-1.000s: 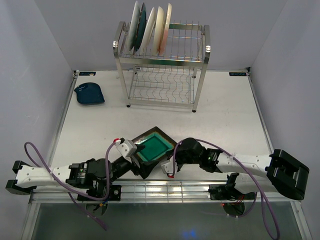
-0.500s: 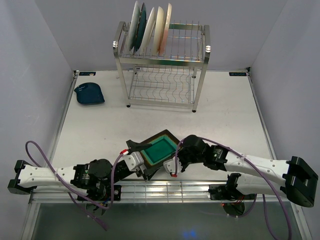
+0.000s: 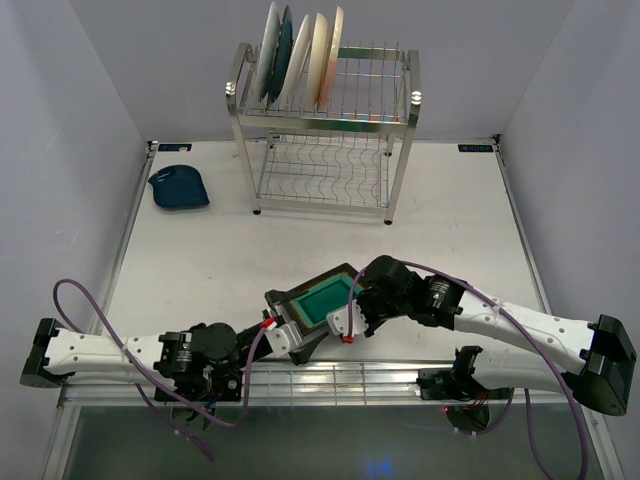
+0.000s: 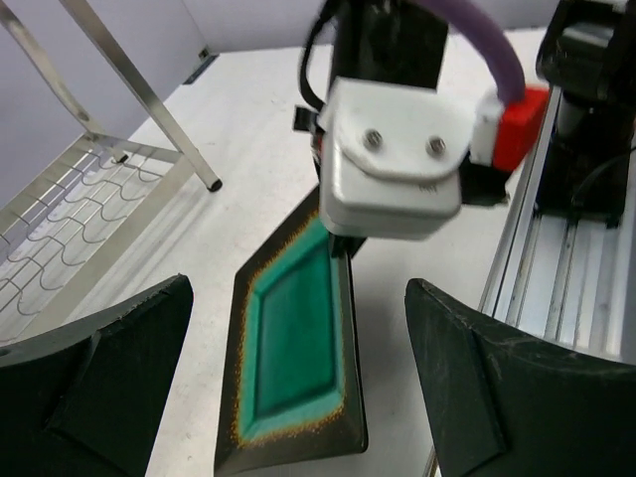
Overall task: Load the plates into the dish rack
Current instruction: Pick up the plate at the center of the board.
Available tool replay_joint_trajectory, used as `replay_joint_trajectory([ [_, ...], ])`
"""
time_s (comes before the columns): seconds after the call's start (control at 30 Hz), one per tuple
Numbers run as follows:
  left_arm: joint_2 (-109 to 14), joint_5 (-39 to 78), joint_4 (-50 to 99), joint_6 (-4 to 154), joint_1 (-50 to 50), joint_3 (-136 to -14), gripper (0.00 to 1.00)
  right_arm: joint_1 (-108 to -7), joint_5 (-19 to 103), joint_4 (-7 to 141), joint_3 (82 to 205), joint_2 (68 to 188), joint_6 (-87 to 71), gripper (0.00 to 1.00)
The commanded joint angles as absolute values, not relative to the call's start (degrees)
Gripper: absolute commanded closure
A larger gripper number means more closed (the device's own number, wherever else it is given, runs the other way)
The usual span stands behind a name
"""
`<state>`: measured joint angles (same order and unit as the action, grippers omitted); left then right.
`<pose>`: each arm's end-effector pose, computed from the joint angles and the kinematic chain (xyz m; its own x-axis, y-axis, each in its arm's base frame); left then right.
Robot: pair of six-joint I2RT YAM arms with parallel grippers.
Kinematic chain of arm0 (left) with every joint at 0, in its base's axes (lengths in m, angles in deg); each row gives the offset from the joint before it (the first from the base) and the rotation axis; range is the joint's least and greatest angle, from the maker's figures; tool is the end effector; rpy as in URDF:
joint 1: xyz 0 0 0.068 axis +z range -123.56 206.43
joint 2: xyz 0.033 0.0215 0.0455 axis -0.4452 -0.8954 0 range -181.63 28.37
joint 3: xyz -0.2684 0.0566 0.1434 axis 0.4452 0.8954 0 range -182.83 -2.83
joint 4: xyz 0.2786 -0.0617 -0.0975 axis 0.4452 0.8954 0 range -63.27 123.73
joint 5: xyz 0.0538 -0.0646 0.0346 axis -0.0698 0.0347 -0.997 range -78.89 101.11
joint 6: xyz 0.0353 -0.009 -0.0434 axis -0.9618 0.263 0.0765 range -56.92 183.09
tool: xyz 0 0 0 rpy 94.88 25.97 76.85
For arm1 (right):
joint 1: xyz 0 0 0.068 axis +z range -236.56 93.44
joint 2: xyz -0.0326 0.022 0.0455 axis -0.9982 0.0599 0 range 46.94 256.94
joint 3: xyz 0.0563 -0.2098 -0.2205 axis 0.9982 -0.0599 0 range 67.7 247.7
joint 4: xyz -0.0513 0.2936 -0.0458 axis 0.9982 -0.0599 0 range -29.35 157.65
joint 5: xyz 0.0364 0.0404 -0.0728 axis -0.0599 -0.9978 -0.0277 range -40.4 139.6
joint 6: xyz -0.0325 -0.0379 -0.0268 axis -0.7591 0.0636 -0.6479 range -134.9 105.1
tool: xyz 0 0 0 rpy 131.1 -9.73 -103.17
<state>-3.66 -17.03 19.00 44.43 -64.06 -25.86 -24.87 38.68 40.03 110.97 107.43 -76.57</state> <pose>0.0173 -0.1665 0.2855 0.2835 0.1694 -0.9439 0.8392 0.4324 0.3297 0.1089 0.2180 0.2687 0.6583 -0.6004 -0.4540 -0.7348 -0.3816 -0.5608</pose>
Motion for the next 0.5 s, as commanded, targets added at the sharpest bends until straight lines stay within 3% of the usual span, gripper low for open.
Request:
replay_joint_trajectory([
  [0.0,-5.4,-17.0,19.6,42.4,-64.1,-25.5,0.02,-25.2,36.7,41.0,117.8,105.4,-78.6,0.92],
  [0.47,-11.6,-15.3,21.5,44.1,-64.2,-24.0,0.02,-25.7,37.8,34.8,123.0,104.4,-79.0,0.92],
])
